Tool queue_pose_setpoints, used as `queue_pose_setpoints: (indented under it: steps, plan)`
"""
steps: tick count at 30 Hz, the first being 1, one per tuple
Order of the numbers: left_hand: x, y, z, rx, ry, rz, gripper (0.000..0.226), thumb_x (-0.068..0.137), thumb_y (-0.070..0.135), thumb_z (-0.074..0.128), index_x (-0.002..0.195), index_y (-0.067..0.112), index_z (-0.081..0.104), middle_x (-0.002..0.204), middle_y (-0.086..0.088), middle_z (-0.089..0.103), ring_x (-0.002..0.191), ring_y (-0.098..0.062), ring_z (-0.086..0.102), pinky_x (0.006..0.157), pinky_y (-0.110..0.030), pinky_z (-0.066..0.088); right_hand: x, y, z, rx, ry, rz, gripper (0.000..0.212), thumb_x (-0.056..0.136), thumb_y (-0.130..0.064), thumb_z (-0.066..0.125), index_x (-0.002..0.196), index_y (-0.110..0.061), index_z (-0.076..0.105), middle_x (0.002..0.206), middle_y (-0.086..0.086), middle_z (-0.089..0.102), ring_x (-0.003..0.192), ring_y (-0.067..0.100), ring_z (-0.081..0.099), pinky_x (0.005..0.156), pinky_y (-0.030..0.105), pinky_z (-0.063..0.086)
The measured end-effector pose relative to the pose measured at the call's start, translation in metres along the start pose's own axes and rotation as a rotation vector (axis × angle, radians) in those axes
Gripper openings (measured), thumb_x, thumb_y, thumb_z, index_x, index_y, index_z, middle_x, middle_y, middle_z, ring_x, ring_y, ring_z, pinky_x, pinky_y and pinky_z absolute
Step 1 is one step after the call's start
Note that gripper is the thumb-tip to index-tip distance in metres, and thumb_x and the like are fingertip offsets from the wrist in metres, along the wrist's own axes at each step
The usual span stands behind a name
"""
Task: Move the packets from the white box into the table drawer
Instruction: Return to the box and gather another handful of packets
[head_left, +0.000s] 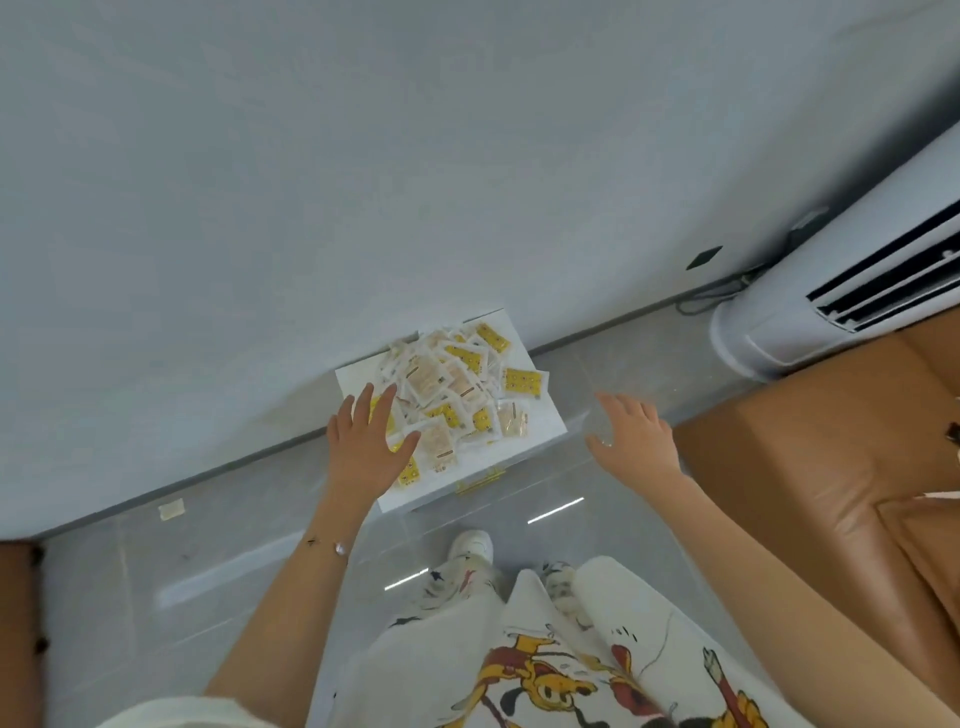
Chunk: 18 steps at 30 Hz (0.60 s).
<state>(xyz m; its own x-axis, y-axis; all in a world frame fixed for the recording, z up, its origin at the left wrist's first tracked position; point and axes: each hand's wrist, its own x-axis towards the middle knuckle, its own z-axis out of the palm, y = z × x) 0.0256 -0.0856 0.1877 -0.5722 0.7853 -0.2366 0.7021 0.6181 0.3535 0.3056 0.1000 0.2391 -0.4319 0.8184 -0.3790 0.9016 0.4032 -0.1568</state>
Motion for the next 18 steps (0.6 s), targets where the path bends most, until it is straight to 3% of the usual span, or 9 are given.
queue_pose_setpoints:
  steps: [9,15,18]
  plan:
    - [0.016,-0.018,0.086,-0.172,-0.068,-0.357,0.072,0.088,0.053,0.055,0.149,0.027,0.026,0.153,-0.006,0.031,0.140,-0.031,0.026,0.113,-0.049,0.025,0.106,-0.007,0.059,0.090,-0.267,-0.008,0.065,0.091,-0.044,0.055,0.147,-0.025,0.028,0.151,0.004,0.033,0.138,0.027,0.029,0.106,0.044,0.035]
    - [0.050,-0.028,0.179,-0.297,-0.050,-0.524,0.080,0.082,0.062,0.049,0.150,0.027,0.024,0.157,-0.008,0.024,0.145,-0.030,0.020,0.117,-0.047,0.016,0.186,-0.019,0.145,0.147,-0.354,-0.044,0.070,0.090,-0.046,0.057,0.149,-0.026,0.025,0.152,0.005,0.031,0.138,0.029,0.031,0.108,0.048,0.035]
    - [0.069,-0.040,0.227,-0.281,-0.039,-0.531,0.083,0.083,0.057,0.057,0.151,0.025,0.022,0.157,-0.010,0.023,0.144,-0.033,0.020,0.117,-0.049,0.017,0.225,-0.023,0.194,0.114,-0.342,-0.095,0.076,0.088,-0.046,0.061,0.150,-0.025,0.022,0.154,0.006,0.026,0.141,0.029,0.025,0.110,0.049,0.033]
